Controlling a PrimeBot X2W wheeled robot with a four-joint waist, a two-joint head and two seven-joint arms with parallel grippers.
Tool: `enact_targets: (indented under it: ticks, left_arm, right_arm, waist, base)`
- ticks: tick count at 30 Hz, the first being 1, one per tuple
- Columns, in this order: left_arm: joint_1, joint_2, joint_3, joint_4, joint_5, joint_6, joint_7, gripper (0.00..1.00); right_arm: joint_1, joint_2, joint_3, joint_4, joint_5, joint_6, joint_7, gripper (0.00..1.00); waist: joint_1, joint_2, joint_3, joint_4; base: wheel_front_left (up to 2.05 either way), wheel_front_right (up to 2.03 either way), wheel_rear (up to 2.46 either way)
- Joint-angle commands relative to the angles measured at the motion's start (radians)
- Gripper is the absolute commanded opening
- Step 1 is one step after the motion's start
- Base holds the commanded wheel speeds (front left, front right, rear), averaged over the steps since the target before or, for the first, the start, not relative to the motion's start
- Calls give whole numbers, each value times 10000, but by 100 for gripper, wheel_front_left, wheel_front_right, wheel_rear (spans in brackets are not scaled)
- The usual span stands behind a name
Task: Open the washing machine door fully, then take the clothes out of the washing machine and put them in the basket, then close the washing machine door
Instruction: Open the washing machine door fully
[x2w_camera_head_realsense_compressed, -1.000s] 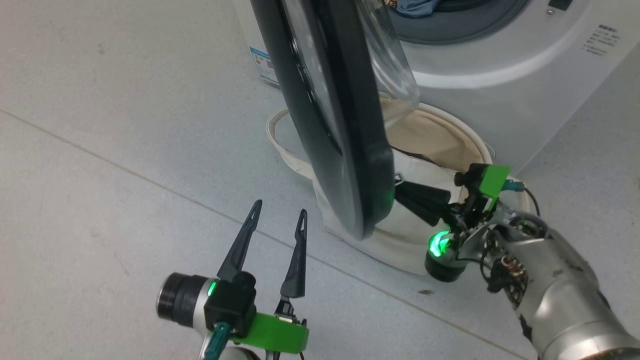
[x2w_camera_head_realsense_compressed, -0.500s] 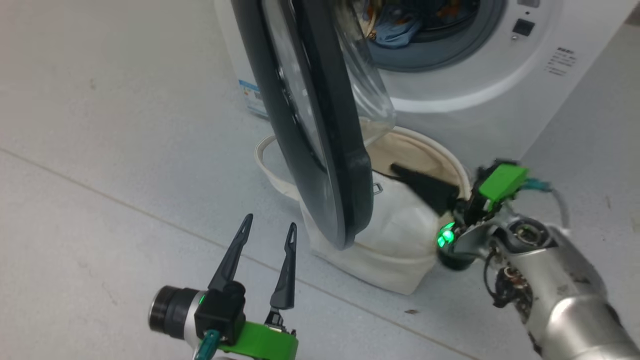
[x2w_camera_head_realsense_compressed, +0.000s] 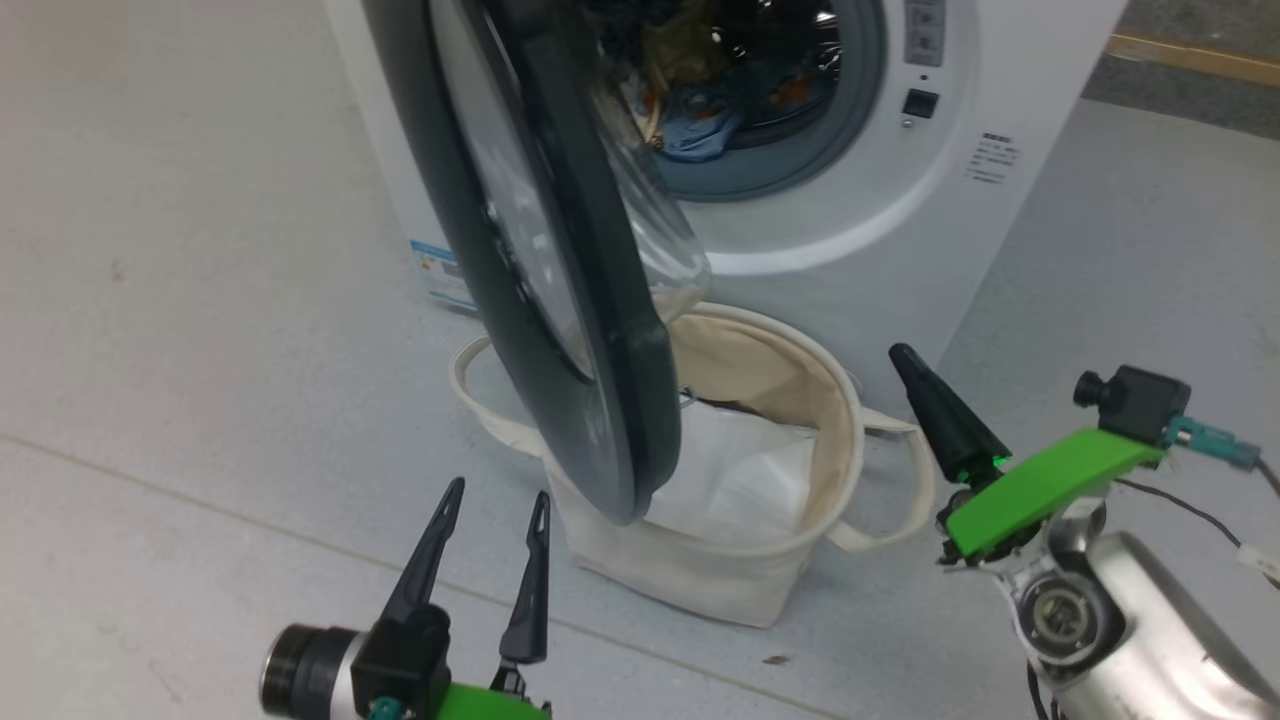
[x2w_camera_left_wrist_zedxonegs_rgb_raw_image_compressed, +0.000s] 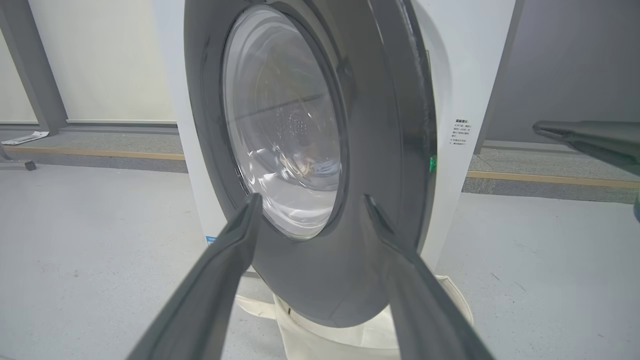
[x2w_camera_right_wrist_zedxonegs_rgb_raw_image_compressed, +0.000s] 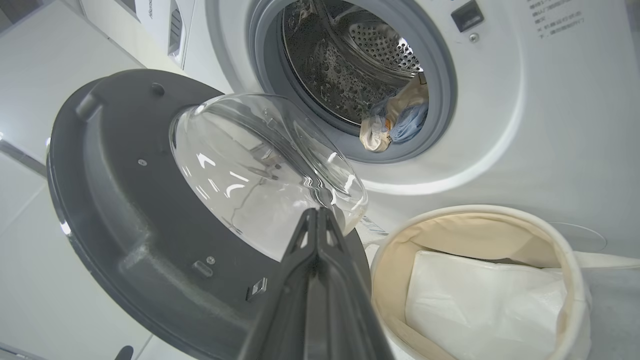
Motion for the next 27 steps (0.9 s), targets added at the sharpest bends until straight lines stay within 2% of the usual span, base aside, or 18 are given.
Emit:
enact_targets:
  ticks: [1,5,9,10,11,12,18,22,27]
  left_arm:
    - [-60,117,403,-325,62,-12,-47,100]
    - [72,143,512,-308,82,-54,-47,100]
    - [131,112,656,-380,81,-35,-47,100]
    - [147,105,692,-397,83,-31,-47,100]
    - [155,98,707,-404,92,-41,-47,100]
    - [162,93,720,-404,100,-57,-47,100]
    - [129,67,804,-389,187,-138,-47,100]
    - [136,41,853,-374,209,-157,-47,100]
    - [153,34,909,-301,263,-191,-47,100]
  right_arm:
    - [48,-94,259,-524,-606,6,-357,0]
    - [600,-212,302,-780,-2165,6,-1156,0]
    - [1116,-85,-153,-779,-3763,6,-1828,0]
    - [1221,4,-366,-714,-4300,6,-1968,8]
    - [1348,160,-621,-654,-4756,6,-2078,30]
    - [1483,362,-874,-623,-5131,6,-2162,100]
    - [2286,1803,-2755,-427,-7459,6,-2386,100]
    - [2546,2207,-3326,-562,-8559,6,-2409,100]
    - [2698,2392,-3350,-684,-9012,6,-2412,100]
  waist:
    - [1,-1,-74,-193]
    - [1,-1,-87,-400]
    - [1,-1,-57,-568]
    - [1,-1,-36,-625]
    - [1,-1,-29,-654]
    - [1,-1,-27,-684]
    - [1,-1,20,-846]
    - [1,-1,54,-933]
    - [1,-1,78,-1000]
  base:
    - [0,0,0]
    - [0,0,0]
    - [0,0,0]
    - [0,0,0]
    - [0,0,0]
    - [0,0,0]
    - [0,0,0]
    - [0,0,0]
    - [0,0,0]
